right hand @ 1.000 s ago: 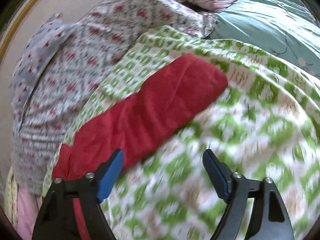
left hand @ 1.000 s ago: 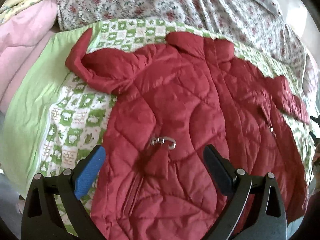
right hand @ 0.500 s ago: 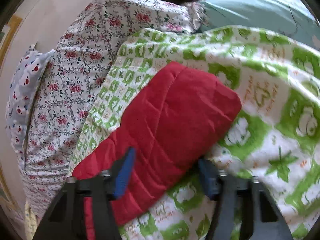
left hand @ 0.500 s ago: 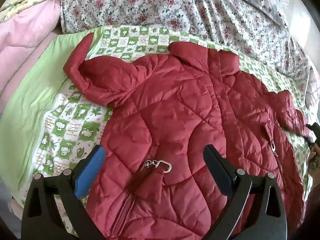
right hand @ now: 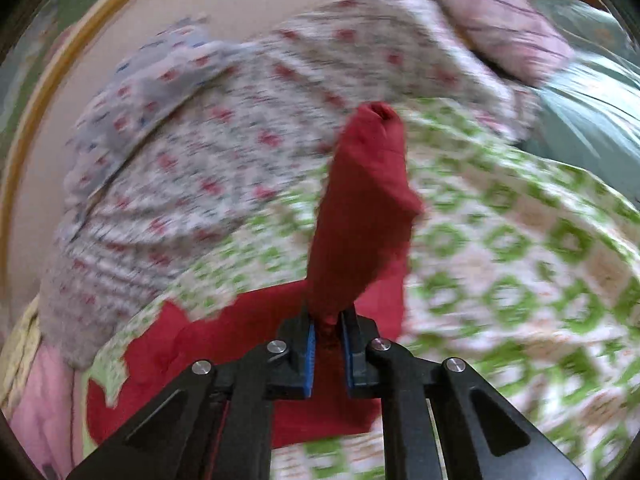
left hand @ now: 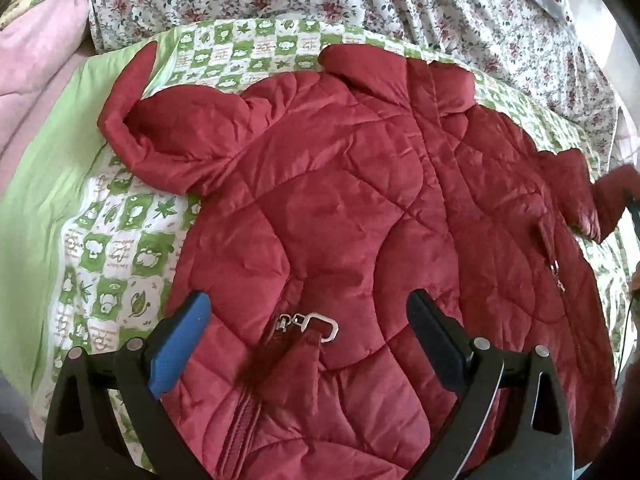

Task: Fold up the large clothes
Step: 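Grasp the red jacket's sleeve with the right gripper and lift it, then fold the sleeve across the jacket body with the right gripper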

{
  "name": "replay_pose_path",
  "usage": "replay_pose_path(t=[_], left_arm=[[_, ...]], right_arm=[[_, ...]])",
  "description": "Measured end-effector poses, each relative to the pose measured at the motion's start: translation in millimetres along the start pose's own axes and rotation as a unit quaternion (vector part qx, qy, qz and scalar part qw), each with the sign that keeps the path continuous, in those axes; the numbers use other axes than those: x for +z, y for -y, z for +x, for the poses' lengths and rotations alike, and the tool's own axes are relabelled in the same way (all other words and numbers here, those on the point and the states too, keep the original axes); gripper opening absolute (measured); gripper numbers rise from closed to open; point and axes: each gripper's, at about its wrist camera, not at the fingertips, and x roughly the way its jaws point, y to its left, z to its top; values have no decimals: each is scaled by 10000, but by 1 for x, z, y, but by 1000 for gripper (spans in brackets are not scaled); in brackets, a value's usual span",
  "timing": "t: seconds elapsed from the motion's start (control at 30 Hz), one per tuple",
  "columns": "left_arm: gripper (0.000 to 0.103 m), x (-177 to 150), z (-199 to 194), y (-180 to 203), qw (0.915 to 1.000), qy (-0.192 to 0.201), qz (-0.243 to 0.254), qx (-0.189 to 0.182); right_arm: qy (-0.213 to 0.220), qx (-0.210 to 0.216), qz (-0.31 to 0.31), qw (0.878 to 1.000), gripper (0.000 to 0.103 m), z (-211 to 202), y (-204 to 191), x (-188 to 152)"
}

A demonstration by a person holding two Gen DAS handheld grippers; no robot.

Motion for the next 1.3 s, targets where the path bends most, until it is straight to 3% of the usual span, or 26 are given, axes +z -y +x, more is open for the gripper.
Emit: replay_pose_path(t=[0.17,0.33,0.6,0.83,1.17,1.23,1.3], left_arm=[[99,3,-5,-4,9999,69,36,-105],[99,6,-7,-9,9995,81,107,-293],[99,19,-2,-25,9950,-81,-148,-988],[99,41,3,-38,9926,-4,-359,-1164],[99,95,54,-66,9671,-453,-1080,-2259],[99,107,72,-68,9585,-623,-1213,-2505],[99,114,86,-67,9551,-745,-1235,-2589]], right_arm=[[-344,713,-510,9956,8,8,-77,-20],[-791,1163,-961,9854,8,21,-146,-49],[-1522,1721,-1862,9553,8,42,-251,-117],[-2010,1799,-2795,9215,8,68,-316,-187],[-2263,1911,-3870,8732,11,86,-358,-269],[-2264,1901,-3991,8680,14,87,-359,-279],[-2279,1938,-3984,8671,14,88,-360,-282]])
